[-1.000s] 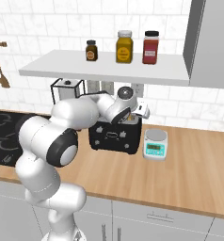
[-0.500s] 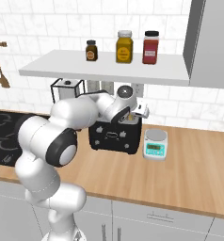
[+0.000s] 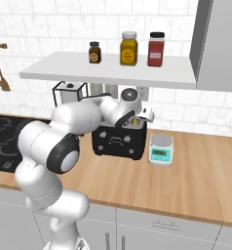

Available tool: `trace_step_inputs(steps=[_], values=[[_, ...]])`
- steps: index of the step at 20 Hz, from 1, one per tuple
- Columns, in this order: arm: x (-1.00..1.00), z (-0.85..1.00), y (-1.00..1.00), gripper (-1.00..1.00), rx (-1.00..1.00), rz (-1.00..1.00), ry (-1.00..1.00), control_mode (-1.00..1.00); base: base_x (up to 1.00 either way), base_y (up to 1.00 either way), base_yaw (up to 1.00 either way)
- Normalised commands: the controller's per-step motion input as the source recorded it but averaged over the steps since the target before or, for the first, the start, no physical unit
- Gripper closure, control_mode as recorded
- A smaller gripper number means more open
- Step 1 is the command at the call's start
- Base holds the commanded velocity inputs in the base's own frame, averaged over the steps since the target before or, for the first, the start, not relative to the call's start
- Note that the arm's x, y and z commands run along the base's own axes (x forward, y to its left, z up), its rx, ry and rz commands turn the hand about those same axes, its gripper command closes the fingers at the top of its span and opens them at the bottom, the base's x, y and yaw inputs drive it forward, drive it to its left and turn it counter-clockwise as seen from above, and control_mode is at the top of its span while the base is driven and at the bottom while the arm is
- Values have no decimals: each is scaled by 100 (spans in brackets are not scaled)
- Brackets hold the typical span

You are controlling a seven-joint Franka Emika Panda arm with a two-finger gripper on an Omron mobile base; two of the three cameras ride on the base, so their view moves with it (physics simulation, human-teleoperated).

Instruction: Start the toaster. Once the lever pops up, take the bread to the plate on the dining counter.

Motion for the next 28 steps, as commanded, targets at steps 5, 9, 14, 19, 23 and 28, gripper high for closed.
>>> trace_step_inputs(steps=[5, 9, 14, 19, 23, 28], values=[[-34, 28, -3, 100, 6, 0, -23, -100, 0, 0, 0], [-36, 37, -6, 100, 7, 0, -27, -100, 0, 0, 0], [-80, 57, -9, 100, 5, 0, -26, -100, 0, 0, 0], [-100, 86, -24, 100, 1, -3, -8, -100, 0, 0, 0], [-100, 99, -36, 100, 0, -8, 1, -100, 0, 0, 0], [-100, 100, -44, 100, 0, -10, 13, -100, 0, 0, 0]])
